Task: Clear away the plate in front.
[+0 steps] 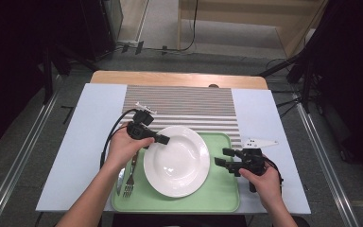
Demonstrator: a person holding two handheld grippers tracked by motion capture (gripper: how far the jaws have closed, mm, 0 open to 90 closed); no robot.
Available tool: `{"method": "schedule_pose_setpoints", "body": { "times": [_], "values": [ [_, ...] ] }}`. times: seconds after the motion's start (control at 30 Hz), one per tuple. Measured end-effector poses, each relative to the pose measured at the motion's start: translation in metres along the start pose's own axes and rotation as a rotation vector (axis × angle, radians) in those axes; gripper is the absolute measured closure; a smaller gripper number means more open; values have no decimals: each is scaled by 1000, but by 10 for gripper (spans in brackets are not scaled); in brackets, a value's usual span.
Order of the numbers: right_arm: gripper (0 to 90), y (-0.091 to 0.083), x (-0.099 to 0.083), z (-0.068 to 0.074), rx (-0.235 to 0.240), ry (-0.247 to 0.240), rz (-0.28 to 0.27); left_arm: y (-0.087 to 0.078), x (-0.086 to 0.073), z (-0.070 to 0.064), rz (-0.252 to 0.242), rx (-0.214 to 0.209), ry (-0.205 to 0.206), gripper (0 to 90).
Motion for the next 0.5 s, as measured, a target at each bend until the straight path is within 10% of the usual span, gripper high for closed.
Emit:
{"method": "schedule_pose_setpoints", "body": {
  "times": [0.5],
  "values": [
    [353, 1, 0, 1, 1, -2, 7, 6, -17, 16, -61, 16, -38, 768]
  ]
}}
Point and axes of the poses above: each handheld gripper's, and its own axes: y roughly forward along the jaws, x roughly out of its top, z roughly to its left, the point moved 3 cm from there along y, roughly forward along the jaws, and after that the axes turned 8 degrees about y, right-handed, at the moved point
